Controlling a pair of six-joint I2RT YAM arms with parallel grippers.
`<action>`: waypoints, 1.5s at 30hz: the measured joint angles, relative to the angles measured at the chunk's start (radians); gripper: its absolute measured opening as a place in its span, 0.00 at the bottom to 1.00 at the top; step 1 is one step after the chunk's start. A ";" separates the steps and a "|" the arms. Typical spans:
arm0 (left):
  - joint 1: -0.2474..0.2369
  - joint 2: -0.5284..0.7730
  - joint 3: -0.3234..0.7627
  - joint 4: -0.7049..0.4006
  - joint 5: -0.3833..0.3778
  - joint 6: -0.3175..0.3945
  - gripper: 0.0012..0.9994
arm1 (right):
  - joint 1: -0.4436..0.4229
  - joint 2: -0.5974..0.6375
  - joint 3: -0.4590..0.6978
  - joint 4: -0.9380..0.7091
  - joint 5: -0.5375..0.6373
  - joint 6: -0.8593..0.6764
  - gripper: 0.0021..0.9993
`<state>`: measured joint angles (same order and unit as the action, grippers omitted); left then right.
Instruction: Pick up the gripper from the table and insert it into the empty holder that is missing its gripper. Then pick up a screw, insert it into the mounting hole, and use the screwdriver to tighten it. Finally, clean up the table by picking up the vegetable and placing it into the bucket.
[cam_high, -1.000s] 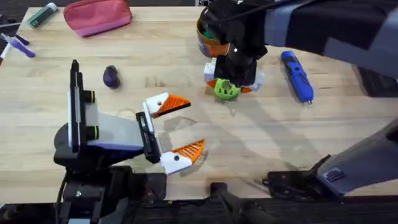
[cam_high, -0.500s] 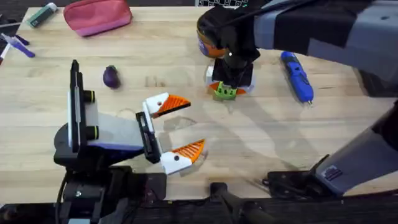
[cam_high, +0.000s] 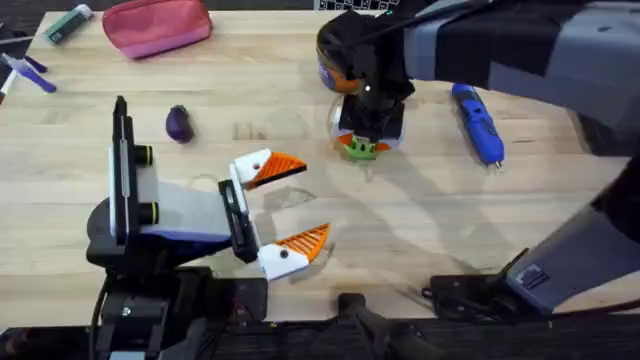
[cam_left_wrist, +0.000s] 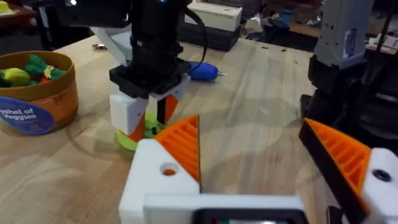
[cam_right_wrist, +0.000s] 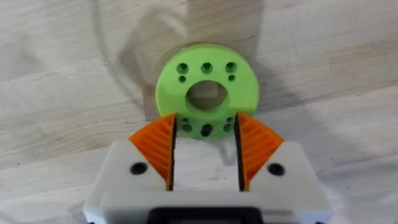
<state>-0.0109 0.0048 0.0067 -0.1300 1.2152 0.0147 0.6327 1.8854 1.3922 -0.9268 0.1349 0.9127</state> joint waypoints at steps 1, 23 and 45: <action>0.000 0.000 0.000 0.000 0.000 0.000 0.99 | 0.000 0.000 0.000 0.000 0.000 0.000 0.49; 0.000 0.000 0.000 0.000 0.000 0.000 0.99 | -0.001 0.000 0.000 -0.008 0.007 0.000 0.04; 0.000 0.000 0.000 0.000 0.000 0.000 0.99 | 0.002 0.000 0.000 -0.008 0.007 0.000 0.00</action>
<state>-0.0109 0.0048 0.0067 -0.1300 1.2152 0.0147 0.6350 1.8854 1.3922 -0.9344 0.1421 0.9123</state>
